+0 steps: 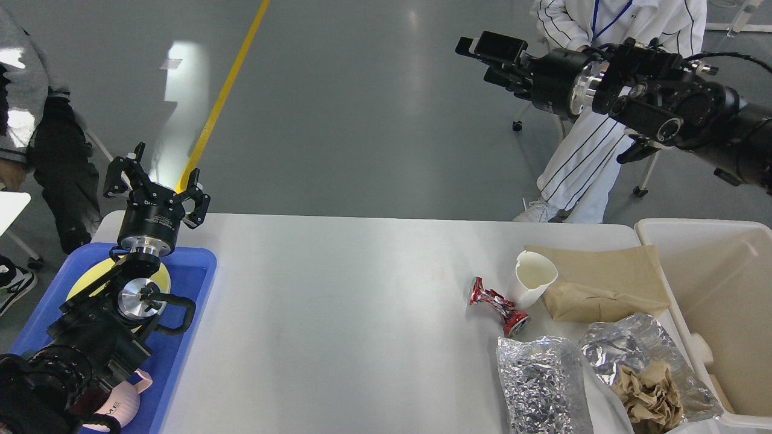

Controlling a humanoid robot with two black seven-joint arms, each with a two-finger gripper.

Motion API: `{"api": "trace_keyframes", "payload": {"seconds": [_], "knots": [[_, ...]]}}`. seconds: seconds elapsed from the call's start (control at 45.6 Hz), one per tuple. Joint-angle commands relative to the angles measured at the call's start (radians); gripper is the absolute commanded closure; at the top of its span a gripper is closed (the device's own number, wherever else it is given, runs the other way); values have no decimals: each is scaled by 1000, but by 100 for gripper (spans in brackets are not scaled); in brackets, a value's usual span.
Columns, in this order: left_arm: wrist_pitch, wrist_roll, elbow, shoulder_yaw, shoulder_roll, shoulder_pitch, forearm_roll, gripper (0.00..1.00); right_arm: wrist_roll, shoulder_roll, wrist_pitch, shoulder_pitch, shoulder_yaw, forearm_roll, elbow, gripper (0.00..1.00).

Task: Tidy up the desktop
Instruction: 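Raise the right gripper up and away from the cardboard box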

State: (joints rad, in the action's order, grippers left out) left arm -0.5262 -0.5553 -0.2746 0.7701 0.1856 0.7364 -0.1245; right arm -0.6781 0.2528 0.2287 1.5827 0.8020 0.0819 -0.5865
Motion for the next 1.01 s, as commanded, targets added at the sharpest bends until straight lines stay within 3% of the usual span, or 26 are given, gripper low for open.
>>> {"api": "trace_keyframes", "payload": {"seconds": [0.0,0.263,0.986], "knots": [[0,0,0,0,0,0,0,3,0,-33,0,23,57,1,-21,0],[0,0,0,0,0,0,0,3,0,-107,0,131,138,1,-145,0],[-2,0,0,-2,0,0,0,3,0,-173,0,128,272,-2,-194,0]]}}
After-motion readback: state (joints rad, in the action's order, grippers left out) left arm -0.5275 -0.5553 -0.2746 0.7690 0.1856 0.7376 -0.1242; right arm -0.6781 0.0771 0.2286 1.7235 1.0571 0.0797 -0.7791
